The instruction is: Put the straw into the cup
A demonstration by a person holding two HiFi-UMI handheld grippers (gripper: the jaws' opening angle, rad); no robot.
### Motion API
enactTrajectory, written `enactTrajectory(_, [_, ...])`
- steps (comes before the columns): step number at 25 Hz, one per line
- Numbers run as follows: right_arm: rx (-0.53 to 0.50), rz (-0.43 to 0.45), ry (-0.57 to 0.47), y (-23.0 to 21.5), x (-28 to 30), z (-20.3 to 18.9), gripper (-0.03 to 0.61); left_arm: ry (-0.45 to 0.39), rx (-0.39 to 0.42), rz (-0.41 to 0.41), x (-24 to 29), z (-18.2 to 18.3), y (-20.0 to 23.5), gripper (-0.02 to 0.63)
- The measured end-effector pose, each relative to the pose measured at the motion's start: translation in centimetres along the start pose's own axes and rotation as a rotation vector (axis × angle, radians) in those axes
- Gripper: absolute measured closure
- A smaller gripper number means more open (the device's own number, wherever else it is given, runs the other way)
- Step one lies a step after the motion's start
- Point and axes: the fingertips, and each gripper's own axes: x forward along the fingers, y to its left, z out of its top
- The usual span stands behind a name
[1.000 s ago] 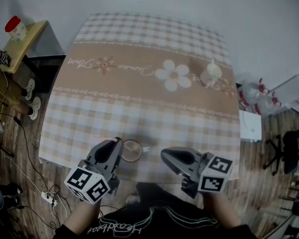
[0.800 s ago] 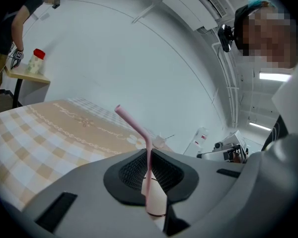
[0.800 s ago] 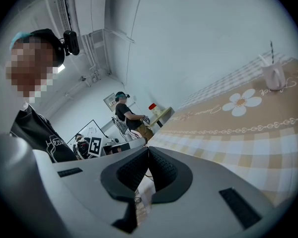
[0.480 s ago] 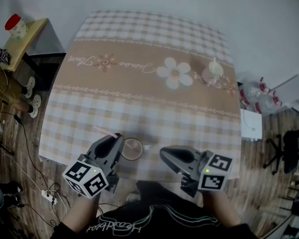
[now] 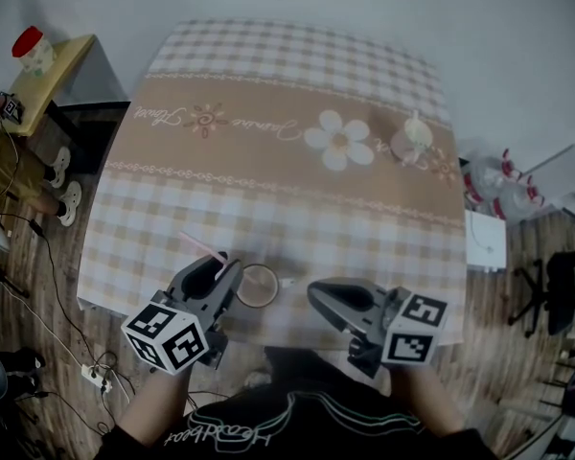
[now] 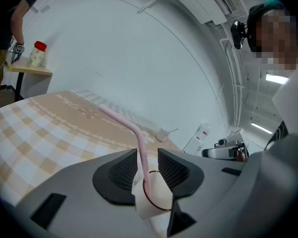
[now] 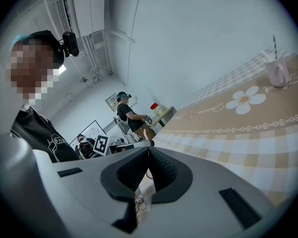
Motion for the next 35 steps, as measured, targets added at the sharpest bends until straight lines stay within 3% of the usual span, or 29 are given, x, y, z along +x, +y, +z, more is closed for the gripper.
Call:
enactTrajectory(7, [-0.007,0.018,0.0,0.5,0.6,0.2,0.568,0.036,0.016,0.025,-0.4,-0.7,0.9,0.409])
enactTrajectory(19, [-0.031,0.022,-0.024,2.9,0.7,0.2,0.568,0.035,0.0,0.05,-4.8,-1.4,1.0,0.397])
enactTrajectory(24, [-0.055,0.039,-0.045,5.6,0.7,-0.3,0.568,-0.001,0.011,0.041,-8.0,-0.9,-0.3,0.409])
enactTrajectory(29, [-0.086,0.051,-0.062,8.7,0.4,-0.7,0.568,-0.031,0.035,-0.025,-11.2,0.1,-3.2,0.468])
enactTrajectory(35, [-0.126,0.056,-0.096,12.4,-0.3,-0.8,0.568,0.011,0.152,-0.115,-14.6,0.4,-7.4,0.548])
